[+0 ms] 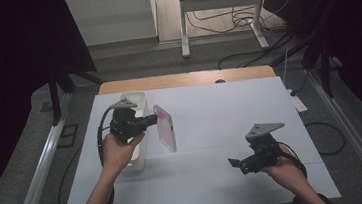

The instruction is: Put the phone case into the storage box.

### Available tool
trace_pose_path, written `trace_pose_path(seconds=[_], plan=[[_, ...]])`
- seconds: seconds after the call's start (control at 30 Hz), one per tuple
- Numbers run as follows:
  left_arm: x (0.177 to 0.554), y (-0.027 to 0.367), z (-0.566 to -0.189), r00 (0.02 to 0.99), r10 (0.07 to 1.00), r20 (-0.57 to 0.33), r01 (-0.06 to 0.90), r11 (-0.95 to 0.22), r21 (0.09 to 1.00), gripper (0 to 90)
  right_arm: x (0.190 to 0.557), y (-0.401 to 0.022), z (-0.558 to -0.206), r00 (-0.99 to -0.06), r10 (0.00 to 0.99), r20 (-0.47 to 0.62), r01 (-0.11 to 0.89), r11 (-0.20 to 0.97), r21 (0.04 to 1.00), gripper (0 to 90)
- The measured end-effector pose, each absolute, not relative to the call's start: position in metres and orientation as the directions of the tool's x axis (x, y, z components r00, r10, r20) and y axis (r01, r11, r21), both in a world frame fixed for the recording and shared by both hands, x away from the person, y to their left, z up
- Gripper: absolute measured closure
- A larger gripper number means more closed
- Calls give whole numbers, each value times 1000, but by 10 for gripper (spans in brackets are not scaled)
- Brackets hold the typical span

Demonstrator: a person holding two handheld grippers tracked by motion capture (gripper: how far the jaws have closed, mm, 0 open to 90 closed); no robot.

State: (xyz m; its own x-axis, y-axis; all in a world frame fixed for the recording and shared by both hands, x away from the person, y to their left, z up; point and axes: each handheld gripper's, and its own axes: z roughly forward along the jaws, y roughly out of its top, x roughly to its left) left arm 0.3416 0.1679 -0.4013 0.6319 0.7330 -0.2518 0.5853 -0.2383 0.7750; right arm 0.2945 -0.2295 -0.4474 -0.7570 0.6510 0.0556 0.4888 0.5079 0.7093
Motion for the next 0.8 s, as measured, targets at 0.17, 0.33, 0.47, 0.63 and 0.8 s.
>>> trace_pose_path(seconds=[0.17, 0.33, 0.47, 0.63, 0.8], plan=[[345, 168, -398, 633, 737, -237, 581, -250, 774, 881, 292, -242, -449, -739, 672, 53, 501, 495, 710, 0], [349, 171, -395, 626, 744, -233, 583, -248, 774, 881, 290, -252, -449, -718, 693, 60, 516, 474, 714, 0], [352, 175, -393, 614, 753, -235, 588, -239, 773, 881, 289, -259, -449, -704, 707, 68, 527, 456, 717, 0], [356, 181, -389, 599, 763, -243, 595, -220, 773, 881, 286, -268, -450, -685, 725, 70, 542, 442, 715, 0], [360, 187, -382, 586, 776, -232, 596, -219, 772, 881, 284, -278, -451, -660, 748, 69, 555, 424, 716, 0]])
